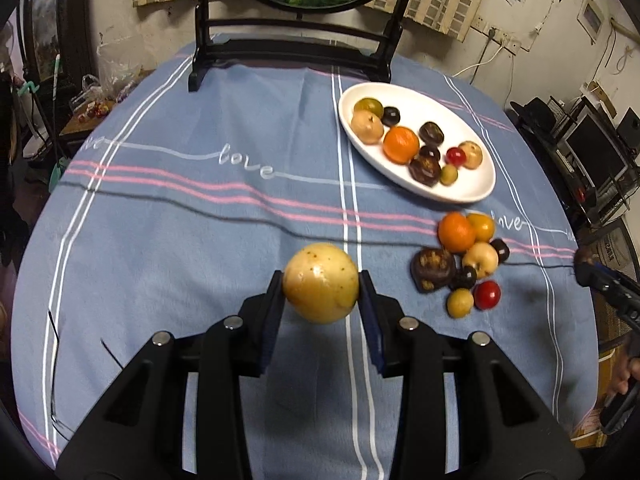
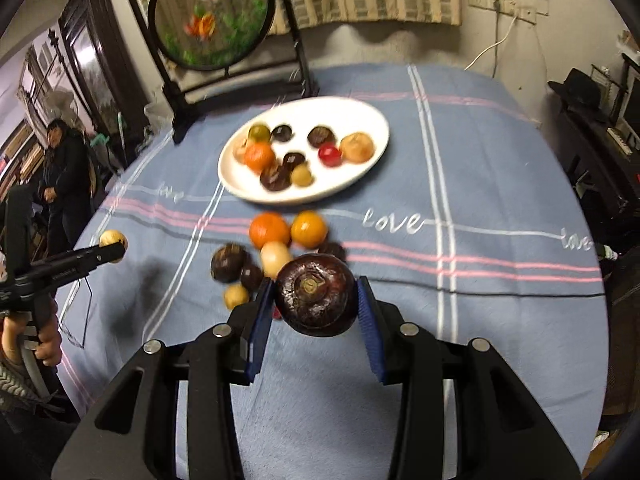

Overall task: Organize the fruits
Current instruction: 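Carry both fruits onto the white plate and open both tools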

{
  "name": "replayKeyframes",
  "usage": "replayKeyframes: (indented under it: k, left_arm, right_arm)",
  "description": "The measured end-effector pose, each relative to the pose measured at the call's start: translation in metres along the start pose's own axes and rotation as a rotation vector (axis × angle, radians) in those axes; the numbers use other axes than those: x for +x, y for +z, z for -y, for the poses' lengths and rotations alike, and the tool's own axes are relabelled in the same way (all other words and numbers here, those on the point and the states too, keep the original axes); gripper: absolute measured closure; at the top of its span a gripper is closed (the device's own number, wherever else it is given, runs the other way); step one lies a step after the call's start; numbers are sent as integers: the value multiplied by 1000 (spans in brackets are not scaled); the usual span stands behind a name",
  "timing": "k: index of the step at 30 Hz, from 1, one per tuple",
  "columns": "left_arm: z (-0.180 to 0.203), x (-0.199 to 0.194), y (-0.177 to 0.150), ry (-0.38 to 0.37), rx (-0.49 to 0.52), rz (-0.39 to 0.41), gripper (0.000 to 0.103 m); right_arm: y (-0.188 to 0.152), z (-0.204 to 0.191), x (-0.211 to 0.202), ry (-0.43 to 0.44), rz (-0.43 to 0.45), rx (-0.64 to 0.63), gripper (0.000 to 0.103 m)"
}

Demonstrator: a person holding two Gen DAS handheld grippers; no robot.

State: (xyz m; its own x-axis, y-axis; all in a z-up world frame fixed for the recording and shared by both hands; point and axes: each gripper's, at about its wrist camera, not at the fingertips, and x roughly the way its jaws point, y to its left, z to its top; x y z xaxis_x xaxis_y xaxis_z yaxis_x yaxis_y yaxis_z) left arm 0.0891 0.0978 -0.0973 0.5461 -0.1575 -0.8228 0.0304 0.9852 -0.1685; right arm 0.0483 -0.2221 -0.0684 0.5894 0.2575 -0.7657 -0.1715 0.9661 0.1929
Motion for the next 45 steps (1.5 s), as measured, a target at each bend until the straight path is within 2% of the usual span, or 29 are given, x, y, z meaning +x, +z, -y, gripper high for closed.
replayKeyframes:
  k: [4,10,16,22,28,32,33,34,35,36,37,38,45]
  left_arm:
    - [10,7,19,-1,24,6,66]
    - [36,29,54,-28,74,2,66]
    - [72,65,98,-59,127,1,66]
    - [99,103,135,-74,164,-6,66]
    - [120,142,162,-96,186,-23,66]
    - [128,164,168,-100,191,-46,66]
    - [129,170,169,-101,185,-61,66]
    - [129,174,169,-102,180,-69,66]
    - [129,177,169,-101,178,-71,65]
    - [129,178,169,-96,179,-66,62]
    - [129,177,169,-90,181,-58,53]
    - [128,175,168,-85,181,-48,51]
    - [116,139,165,-85,151,-11,49]
  right_arm:
    - [7,6,4,5,10,8,62]
    - [24,4,33,40,-7,-8,62]
    - [54,-5,65,86,4,-55,62]
    - [87,0,102,89,18,-73,62]
    - [101,8,135,100,9,-69,62]
    - [103,7,150,117,-9,-85,61]
    - [103,7,152,120,-13,-81,57]
    - [103,7,150,119,-5,-82,48]
    - [103,6,146,103,28,-87,34]
    - [103,6,144,93,46,-96,32]
    - [103,5,141,92,57,-104,33]
    - [103,4,139,95,63,-107,33]
    - [96,4,113,100,71,-74,32]
